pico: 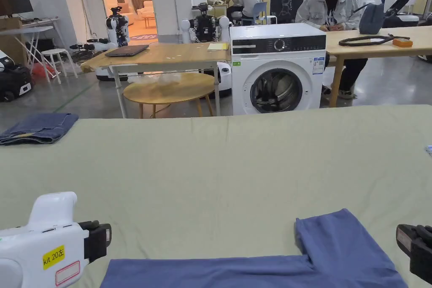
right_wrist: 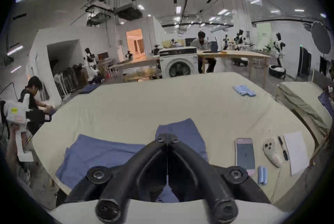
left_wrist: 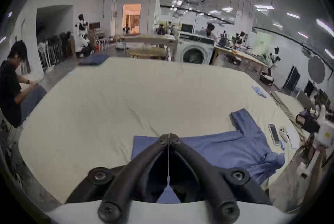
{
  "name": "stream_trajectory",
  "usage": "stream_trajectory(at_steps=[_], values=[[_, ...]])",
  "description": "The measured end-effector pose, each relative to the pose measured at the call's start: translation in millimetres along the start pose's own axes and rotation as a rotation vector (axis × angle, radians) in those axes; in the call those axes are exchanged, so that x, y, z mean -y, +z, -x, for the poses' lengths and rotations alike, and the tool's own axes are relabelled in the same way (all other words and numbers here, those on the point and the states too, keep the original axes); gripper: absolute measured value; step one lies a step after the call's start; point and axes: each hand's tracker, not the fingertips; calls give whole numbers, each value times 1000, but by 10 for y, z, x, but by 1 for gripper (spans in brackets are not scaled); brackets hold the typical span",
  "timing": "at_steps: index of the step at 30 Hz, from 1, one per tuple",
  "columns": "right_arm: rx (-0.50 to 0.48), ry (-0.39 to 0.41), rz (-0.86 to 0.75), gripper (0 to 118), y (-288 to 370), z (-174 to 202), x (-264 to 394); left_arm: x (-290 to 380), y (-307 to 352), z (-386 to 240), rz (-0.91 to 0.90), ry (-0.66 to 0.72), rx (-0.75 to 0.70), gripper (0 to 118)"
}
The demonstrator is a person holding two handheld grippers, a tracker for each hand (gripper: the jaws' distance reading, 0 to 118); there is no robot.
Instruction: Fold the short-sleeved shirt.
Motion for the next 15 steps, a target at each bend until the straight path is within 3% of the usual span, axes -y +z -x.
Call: stream_trajectory(at_steps=[3, 4, 5, 6, 7, 8, 15], values=[[12, -9, 46, 0, -160, -58, 67, -119, -401, 194, 72, 74, 16, 0], [10, -13, 70, 0, -226, -79, 132, -176, -613, 267, 128, 105, 3, 17], [11, -14, 82, 0, -270, -93, 178, -209, -762, 325, 173, 129, -15, 45], [16, -11, 96, 0, -326, -110, 235, -237, -972, 392, 229, 136, -26, 82], [22, -10, 111, 0, -367, -145, 182, -245, -1183, 452, 276, 143, -52, 99], [28, -10, 122, 0, -412, -168, 220, -221, -1317, 438, 333, 152, -77, 103], [77, -35, 188, 0, -664, -335, 315, 172, -2326, 784, 562, 252, -202, 100]])
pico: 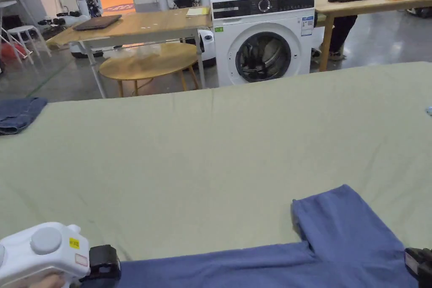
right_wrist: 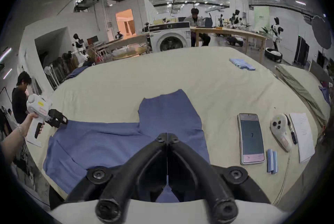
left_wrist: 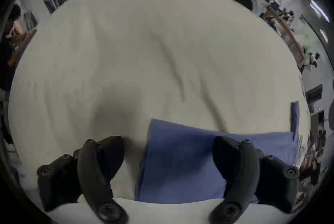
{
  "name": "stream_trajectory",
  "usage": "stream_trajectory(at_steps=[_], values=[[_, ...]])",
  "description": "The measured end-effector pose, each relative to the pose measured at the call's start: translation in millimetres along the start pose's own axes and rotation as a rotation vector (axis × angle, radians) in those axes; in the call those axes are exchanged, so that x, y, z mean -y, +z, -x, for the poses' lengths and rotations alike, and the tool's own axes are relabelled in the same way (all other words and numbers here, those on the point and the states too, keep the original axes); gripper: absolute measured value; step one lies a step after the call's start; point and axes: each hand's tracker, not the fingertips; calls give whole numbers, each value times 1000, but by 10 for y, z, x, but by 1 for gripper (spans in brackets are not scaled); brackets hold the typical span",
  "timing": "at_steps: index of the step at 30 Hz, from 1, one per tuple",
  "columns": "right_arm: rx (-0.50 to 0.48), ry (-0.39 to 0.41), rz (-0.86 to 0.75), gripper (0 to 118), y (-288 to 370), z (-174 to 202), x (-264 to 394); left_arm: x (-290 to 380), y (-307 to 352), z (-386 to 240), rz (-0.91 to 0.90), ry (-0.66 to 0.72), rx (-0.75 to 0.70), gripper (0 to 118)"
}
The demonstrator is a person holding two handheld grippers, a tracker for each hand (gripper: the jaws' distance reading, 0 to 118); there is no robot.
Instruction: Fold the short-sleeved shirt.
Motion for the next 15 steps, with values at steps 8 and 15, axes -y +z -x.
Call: stream_trajectory(at_steps=[8, 15], values=[[37, 50, 142, 87, -481, -117, -143, 288, 381, -119, -124, -142, -35, 11], [153, 59, 349, 117, -1542, -435, -351, 430, 591, -31, -147, -54, 109, 1]])
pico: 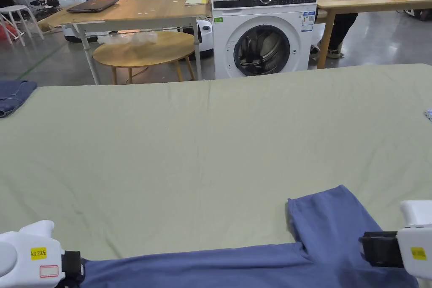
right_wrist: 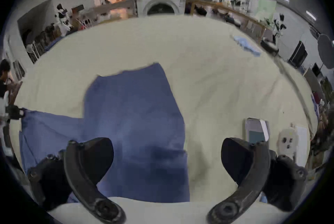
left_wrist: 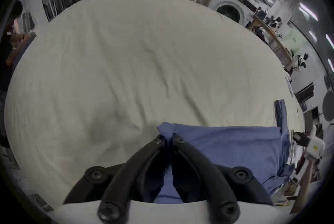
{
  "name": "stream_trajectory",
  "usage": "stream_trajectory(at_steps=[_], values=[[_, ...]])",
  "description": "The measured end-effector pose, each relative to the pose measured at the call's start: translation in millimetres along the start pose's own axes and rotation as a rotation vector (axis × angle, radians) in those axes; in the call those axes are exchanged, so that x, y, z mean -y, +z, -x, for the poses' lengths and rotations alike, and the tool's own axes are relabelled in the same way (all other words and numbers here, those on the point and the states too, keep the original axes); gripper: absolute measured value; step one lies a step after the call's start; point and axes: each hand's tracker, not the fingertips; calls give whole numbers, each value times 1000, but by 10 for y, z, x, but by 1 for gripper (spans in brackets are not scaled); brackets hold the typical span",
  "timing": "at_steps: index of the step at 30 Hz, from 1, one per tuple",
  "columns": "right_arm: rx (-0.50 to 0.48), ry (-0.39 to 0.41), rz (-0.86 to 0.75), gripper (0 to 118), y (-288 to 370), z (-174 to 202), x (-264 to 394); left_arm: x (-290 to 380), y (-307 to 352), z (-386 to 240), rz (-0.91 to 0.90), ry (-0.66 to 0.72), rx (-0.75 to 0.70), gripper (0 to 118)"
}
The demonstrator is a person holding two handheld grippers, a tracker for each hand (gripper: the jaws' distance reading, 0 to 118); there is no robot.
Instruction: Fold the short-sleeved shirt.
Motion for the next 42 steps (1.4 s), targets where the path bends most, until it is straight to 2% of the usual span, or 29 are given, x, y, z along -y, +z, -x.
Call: stream_trajectory(at_steps=[1, 2, 3, 4, 5, 6, 7, 9, 10, 16, 22, 24, 27, 31, 32, 33, 34, 35, 36, 37, 38, 41, 42], values=[[-12, -18, 63, 112, -152, 27, -66, 5, 4, 9, -3, -2, -5, 1], [-27, -46, 111, 100, -296, 13, -83, 11, 13, 23, -3, -4, -5, 1], [-27, -59, 134, 83, -376, 15, -82, 22, 30, 23, -4, -9, -3, 1], [-15, -61, 139, 83, -429, 39, -67, 35, 55, 14, -4, -20, -3, 1], [13, -35, 126, 72, -358, 140, -69, 43, 75, 10, -5, -36, -13, 1], [8, 22, 98, 32, -263, 162, -72, 49, 99, 6, -6, -52, -27, 1], [-29, 44, 67, 0, -171, 168, -64, 57, 136, 4, -11, -56, -27, 1], [-103, 41, 24, 0, 64, 194, -60, 72, 239, 5, -24, -61, -17, 1], [-102, 20, 31, 0, 178, 185, -59, 81, 303, -1, -33, -59, -14, 1], [-139, 38, -98, 0, 1079, 21, 104, 309, 891, 75, -115, -77, 9, 1], [-162, 64, -137, 0, 1895, -180, 711, 946, 1442, 335, -136, -68, 44, 1], [-174, 75, -102, 0, 1964, -204, 984, 1207, 1465, 404, -106, -66, 43, 1], [-142, 111, -30, 0, 1881, -178, 1409, 1588, 1308, 483, -25, -99, 10, 1], [-128, 92, 23, 0, 1668, -201, 1798, 1969, 1044, 558, 37, -98, 2, 2], [-128, 88, 21, 0, 1649, -232, 1856, 2021, 1028, 574, 35, -94, -1, 4], [-127, 88, 14, 4, 1660, -256, 1882, 2052, 1038, 591, 29, -88, -2, 21], [-127, 86, -15, 12, 1730, -256, 1896, 2064, 1116, 596, 7, -71, -8, 38], [-121, 89, -56, 30, 1812, -258, 1887, 2044, 1185, 618, -19, -48, -26, 54], [-95, 95, -91, 71, 1899, -259, 1858, 2015, 1263, 641, -52, -34, -23, 68], [-46, 102, -139, 101, 2023, -266, 1815, 1959, 1391, 690, -102, -25, 3, 72], [-18, 101, -173, 116, 2110, -269, 1763, 1896, 1503, 724, -153, -19, 44, 75], [-35, 40, -369, 118, 2532, -255, 1513, 1649, 1925, 696, -341, 38, 147, 87], [-73, 16, -411, 118, 2625, -216, 1433, 1584, 2045, 619, -383, 45, 171, 88]])
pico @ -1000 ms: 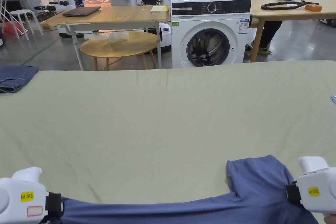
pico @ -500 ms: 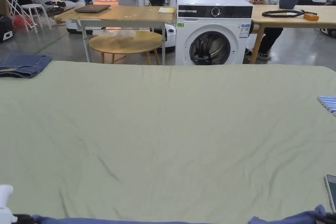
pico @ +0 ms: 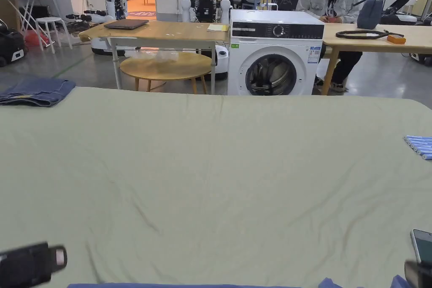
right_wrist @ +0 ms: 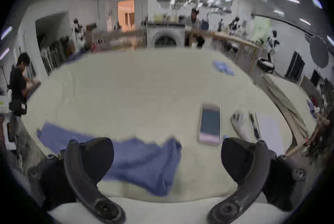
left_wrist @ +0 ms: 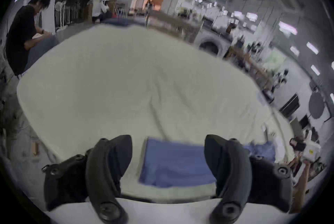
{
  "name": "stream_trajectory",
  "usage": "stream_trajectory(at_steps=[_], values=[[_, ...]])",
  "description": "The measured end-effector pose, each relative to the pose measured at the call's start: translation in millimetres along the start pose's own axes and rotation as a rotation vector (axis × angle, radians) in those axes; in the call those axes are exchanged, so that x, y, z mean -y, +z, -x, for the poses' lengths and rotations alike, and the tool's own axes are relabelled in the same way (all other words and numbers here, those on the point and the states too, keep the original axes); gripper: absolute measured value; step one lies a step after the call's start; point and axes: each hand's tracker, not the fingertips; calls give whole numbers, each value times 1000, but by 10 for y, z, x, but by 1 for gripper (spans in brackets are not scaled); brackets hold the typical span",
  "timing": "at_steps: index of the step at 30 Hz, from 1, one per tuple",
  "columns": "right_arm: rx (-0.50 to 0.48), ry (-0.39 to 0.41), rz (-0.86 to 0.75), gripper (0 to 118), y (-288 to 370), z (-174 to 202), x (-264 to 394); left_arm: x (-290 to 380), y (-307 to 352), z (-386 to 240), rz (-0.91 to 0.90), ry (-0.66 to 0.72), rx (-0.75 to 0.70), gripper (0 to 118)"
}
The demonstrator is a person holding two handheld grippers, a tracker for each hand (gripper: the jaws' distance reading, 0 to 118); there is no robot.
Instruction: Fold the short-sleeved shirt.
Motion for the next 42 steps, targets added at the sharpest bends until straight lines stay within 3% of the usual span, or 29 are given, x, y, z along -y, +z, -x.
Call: stream_trajectory(at_steps=[5, 6, 7, 8, 9, 10, 13, 17, 18, 19, 21, 22, 28, 31, 34, 35, 37, 38, 40, 42], values=[[-142, -68, -219, 118, 166, 454, -436, -309, 121, -492, -161, -97, 92, 87], [-191, -79, -250, 113, 170, 550, -460, -319, 121, -573, -160, -112, 121, 73], [-229, -96, -275, 99, 172, 656, -473, -309, 110, -648, -166, -121, 155, 46], [-249, -104, -293, 68, 162, 751, -474, -297, 89, -706, -168, -128, 176, 12], [-253, -106, -313, 0, 137, 868, -467, -277, 60, -731, -158, -114, 183, 0], [-174, -113, -349, 0, 69, 970, -400, -288, 30, -722, -165, -109, 242, 0], [-255, -66, -296, 0, -107, 1216, -321, -216, -88, -548, -38, -27, 347, 0], [-251, -29, -253, 0, -185, 1313, -110, -126, -289, 72, 68, 135, 426, 0], [-252, -30, -249, 0, -207, 1311, -70, -86, -352, 253, 101, 185, 455, 10], [-255, -33, -235, 0, -184, 1269, -80, -17, -418, 454, 132, 241, 477, 36], [-244, -39, -213, 0, -223, 1244, -9, 126, -576, 770, 206, 316, 483, 106], [-236, -44, -202, 0, -240, 1223, 29, 232, -664, 931, 251, 357, 452, 115], [-193, -64, -155, 0, -228, 1118, 63, 780, -1200, 1458, 423, 656, 480, 116], [-187, -79, -147, 0, -209, 1122, 53, 894, -1377, 1417, 343, 708, 708, 115], [-181, -83, -149, 0, -203, 1123, 55, 957, -1610, 1182, 410, 751, 760, 111], [-178, -80, -150, 0, -184, 1172, 32, 941, -1669, 1128, 438, 713, 725, 104], [-177, -80, -152, 0, -169, 1174, 26, 934, -1784, 998, 509, 621, 540, 32], [-174, -79, -154, 0, -152, 1189, 20, 954, -1823, 918, 539, 536, 425, 5], [-167, -73, -159, 0, -108, 1196, 6, 894, -1723, 979, 483, 572, 537, 5], [-155, -69, -167, 0, -75, 1166, -8, 804, -1619, 1052, 467, 600, 529, 5]])
